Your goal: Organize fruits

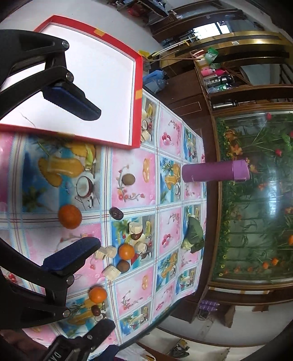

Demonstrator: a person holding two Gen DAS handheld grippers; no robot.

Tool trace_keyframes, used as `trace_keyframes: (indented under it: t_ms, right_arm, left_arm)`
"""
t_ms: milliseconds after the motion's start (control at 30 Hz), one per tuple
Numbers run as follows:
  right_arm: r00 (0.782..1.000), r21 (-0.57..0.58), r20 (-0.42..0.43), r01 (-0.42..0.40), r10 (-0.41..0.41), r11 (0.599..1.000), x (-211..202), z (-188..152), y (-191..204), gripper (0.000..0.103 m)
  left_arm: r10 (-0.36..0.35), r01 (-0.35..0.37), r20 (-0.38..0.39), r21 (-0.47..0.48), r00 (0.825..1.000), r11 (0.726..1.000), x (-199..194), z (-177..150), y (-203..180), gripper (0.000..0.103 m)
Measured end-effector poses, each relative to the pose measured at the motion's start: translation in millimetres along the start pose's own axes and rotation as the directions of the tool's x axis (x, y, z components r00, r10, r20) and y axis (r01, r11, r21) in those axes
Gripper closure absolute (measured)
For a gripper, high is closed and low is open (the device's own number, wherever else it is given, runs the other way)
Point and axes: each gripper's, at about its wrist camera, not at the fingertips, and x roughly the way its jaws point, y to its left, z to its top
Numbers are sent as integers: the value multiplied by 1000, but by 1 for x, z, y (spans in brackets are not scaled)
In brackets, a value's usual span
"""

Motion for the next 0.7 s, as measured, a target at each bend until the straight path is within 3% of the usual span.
trace_keyframes:
  t_ms: [200, 700]
  right_arm:
    - [999, -47, 25, 22, -21, 999, -10, 3, 13, 0]
    - [1000, -33, 18, 24, -23, 999, -11, 3, 12, 0]
  left_arm:
    - [-7, 7, 7, -5, 1000, 1000, -4, 0, 6, 1]
    - [-3, 3, 3, -11, 1000, 1000, -3, -3, 7, 1]
